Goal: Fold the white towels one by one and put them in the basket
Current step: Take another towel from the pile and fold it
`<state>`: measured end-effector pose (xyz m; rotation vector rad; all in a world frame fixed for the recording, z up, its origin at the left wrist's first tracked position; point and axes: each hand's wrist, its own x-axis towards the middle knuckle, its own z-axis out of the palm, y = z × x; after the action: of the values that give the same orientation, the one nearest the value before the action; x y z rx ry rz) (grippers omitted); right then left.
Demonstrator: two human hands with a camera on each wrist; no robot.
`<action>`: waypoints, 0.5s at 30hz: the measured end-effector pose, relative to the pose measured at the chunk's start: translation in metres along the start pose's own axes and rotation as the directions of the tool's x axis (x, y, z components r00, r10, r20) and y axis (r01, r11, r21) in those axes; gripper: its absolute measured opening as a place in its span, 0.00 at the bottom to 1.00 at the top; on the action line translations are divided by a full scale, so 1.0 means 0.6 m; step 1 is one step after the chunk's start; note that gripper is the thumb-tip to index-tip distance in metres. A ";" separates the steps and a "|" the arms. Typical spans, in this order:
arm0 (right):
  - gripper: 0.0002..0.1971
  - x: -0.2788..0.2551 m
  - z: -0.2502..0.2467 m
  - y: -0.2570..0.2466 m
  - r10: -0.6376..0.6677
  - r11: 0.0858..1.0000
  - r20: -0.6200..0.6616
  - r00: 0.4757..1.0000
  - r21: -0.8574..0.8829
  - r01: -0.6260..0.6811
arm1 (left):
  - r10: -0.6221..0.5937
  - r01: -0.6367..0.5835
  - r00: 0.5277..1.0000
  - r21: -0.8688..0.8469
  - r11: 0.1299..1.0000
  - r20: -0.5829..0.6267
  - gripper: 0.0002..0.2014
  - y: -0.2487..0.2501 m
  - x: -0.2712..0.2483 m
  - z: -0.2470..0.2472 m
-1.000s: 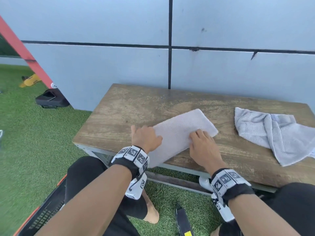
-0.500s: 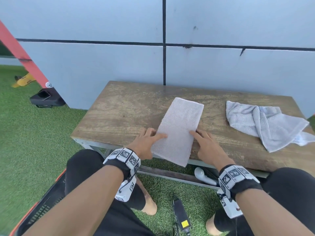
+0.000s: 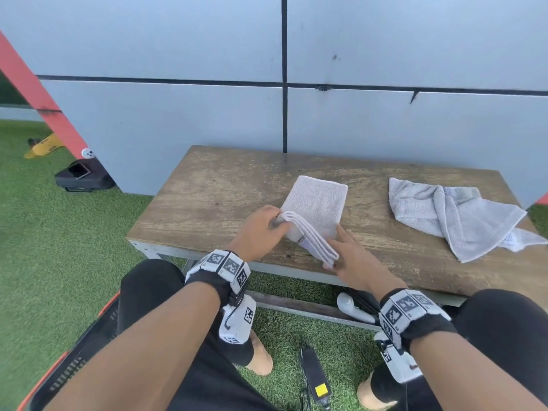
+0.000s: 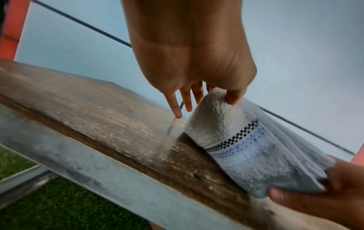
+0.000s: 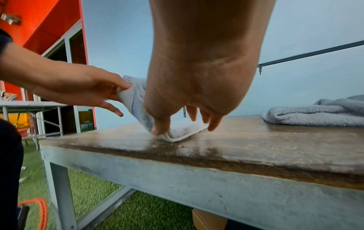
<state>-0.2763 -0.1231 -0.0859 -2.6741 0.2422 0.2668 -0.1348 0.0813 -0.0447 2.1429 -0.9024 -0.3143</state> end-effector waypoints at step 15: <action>0.13 -0.001 -0.041 -0.039 0.105 0.825 -0.001 0.995 0.558 -0.086 | -0.235 0.234 0.972 -0.128 0.964 0.012 0.21 -0.042 -0.013 0.019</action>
<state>-0.2681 -0.1130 -0.0547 -2.0845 0.3979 0.1516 -0.1330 0.0916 -0.0714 2.1308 -0.6088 -0.4747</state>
